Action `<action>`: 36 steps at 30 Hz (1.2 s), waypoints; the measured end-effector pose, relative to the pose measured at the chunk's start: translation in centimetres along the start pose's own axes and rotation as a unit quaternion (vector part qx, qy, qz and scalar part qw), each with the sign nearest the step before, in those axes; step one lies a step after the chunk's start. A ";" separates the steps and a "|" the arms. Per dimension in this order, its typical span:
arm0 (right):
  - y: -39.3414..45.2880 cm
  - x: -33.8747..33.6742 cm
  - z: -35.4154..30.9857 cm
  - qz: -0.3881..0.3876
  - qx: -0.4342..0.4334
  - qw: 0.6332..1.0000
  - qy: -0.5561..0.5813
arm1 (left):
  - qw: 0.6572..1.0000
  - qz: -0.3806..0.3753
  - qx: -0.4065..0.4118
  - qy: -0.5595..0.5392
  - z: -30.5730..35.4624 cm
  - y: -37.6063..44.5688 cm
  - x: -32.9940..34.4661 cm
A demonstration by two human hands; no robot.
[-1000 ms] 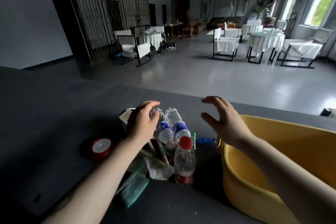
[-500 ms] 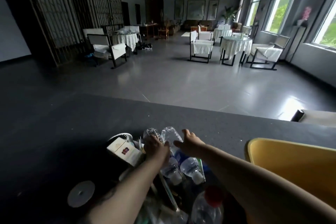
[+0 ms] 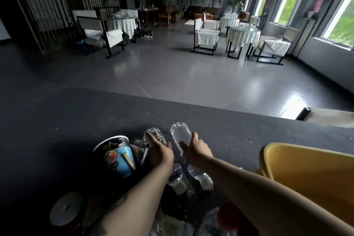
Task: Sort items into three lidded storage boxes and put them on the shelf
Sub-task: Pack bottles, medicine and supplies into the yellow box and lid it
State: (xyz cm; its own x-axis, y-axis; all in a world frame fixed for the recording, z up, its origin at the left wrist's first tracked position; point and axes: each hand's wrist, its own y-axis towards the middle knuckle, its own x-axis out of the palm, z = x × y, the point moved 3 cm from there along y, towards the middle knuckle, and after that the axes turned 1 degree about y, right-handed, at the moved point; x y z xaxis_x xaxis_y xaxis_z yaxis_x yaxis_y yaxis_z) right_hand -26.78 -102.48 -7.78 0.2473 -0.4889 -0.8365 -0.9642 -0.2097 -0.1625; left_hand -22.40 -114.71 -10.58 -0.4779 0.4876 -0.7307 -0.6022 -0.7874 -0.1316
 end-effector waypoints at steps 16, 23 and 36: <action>-9.8 -22.8 8.6 0.122 -0.119 0.980 0.107 | 0.894 0.075 0.373 -0.237 11.0 -9.6 -8.5; -14.5 -25.1 21.2 0.064 -0.130 0.989 0.024 | 0.815 0.049 0.450 -0.363 18.7 -18.8 -11.5; -10.2 -17.2 24.7 -0.145 -0.132 0.953 -0.231 | 0.818 -0.042 0.286 -0.497 18.0 -26.1 -3.3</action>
State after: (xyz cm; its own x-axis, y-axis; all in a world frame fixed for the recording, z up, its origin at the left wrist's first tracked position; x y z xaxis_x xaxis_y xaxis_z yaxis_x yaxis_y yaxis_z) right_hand -23.60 -71.01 -4.67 0.3722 0.0336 -0.9275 -0.7894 -0.5141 -0.3354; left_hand -16.56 -88.97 7.35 -0.5320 0.8206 0.2087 -0.7247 -0.5687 0.3890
